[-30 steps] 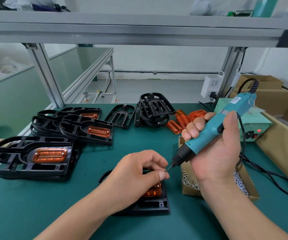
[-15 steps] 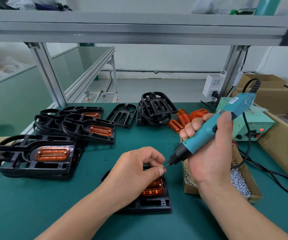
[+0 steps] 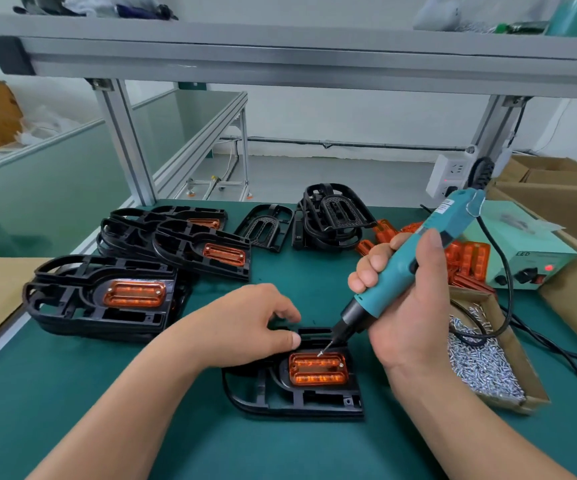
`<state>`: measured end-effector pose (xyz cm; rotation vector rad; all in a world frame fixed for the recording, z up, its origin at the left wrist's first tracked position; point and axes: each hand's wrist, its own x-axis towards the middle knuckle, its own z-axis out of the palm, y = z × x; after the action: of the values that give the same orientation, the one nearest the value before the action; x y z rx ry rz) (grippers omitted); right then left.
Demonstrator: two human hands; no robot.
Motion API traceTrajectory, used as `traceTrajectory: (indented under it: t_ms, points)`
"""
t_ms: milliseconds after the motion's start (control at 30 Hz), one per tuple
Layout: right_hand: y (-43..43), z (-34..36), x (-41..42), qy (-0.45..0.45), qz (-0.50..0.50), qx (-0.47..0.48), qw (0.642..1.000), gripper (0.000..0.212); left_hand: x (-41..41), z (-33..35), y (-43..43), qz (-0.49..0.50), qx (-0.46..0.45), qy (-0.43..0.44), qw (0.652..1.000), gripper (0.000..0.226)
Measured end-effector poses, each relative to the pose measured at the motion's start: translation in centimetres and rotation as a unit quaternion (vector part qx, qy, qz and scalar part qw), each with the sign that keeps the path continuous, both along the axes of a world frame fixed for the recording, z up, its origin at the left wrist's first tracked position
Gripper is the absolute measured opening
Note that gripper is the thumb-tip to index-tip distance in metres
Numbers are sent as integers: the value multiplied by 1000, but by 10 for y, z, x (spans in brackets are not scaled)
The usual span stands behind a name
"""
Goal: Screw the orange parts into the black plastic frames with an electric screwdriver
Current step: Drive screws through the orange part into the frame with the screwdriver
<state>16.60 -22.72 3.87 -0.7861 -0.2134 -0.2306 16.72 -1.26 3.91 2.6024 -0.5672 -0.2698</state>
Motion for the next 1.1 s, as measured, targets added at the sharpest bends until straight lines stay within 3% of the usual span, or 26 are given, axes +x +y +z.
traceTrajectory:
  t_ms: [267, 367, 700, 833, 1000, 1100]
  points:
    - [25, -4, -1, -40, 30, -62, 997, 43, -1, -1, -9, -3, -10, 34, 999, 28]
    - [30, -5, -1, -55, 46, -82, 994, 47, 0, -2, -9, -1, -22, 45, 999, 13]
    - [36, -6, -4, -77, 69, -135, 985, 56, -3, 2, -10, -1, -51, 69, 996, 18]
    - [40, -3, -6, -108, 92, -179, 973, 52, -5, 4, -11, -5, -55, 71, 996, 12]
    - [52, 4, -4, -128, 141, -245, 950, 61, -6, 2, -10, 9, -83, 80, 993, 9]
    - [59, 7, -2, -135, 156, -285, 936, 62, -7, 2, -10, 3, -114, 85, 990, 42]
